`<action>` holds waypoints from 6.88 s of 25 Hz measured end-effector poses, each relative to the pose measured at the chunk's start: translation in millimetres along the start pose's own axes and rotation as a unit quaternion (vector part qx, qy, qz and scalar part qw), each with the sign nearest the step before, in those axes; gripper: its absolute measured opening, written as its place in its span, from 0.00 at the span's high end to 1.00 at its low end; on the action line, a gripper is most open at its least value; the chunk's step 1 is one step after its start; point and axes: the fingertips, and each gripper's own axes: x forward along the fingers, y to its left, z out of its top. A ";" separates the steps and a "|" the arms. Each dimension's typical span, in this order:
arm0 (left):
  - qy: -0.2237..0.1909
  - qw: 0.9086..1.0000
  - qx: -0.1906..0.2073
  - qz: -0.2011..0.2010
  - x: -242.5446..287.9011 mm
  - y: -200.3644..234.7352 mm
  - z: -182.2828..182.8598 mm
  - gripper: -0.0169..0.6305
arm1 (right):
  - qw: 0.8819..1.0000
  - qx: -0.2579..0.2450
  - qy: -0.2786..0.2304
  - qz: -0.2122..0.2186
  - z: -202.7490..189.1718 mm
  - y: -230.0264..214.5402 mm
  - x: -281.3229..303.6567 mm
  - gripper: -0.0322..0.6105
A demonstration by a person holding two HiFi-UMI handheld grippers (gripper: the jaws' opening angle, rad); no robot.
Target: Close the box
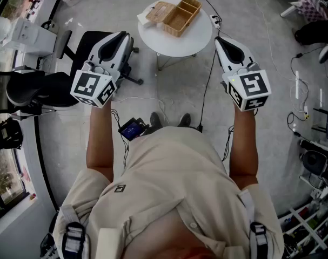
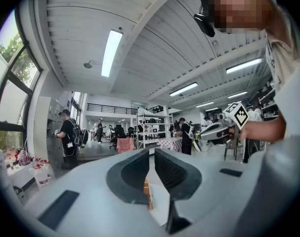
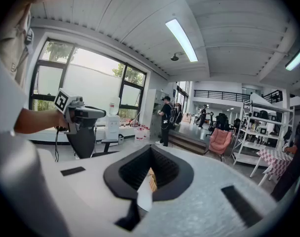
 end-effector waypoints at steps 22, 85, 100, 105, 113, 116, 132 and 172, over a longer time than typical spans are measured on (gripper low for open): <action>0.008 1.000 -0.012 -0.025 -7.2 50.2 -22.3 0.92 | 1.000 0.023 0.002 -0.011 3.6 22.9 46.8 0.96; 0.077 0.995 -0.051 -0.022 261.7 196.3 -100.9 0.92 | 0.996 0.075 0.036 -0.015 -32.3 -194.6 251.0 0.96; 0.105 0.990 -0.092 -0.003 309.0 212.0 -151.8 0.92 | 0.996 0.070 0.056 0.013 -53.9 -243.1 297.9 0.96; 0.114 0.988 -0.105 0.017 312.4 223.7 -170.6 0.92 | 0.995 0.068 0.069 0.035 -65.5 -244.8 318.0 0.96; 0.140 0.983 -0.117 0.023 307.3 224.4 -206.6 0.92 | 0.992 0.071 0.084 0.065 -87.9 -232.6 337.4 0.96; 0.148 0.981 -0.121 0.029 301.3 223.7 -217.6 0.92 | 0.991 0.069 0.089 0.073 -95.1 -227.7 339.3 0.96; 0.188 0.968 -0.161 0.043 285.1 204.2 -281.7 0.92 | 0.985 0.072 0.117 0.105 -137.9 -210.3 340.7 0.96; 0.269 0.936 -0.228 0.016 298.7 177.5 -399.8 0.92 | 0.973 0.115 0.165 0.114 -214.6 -203.6 355.1 0.96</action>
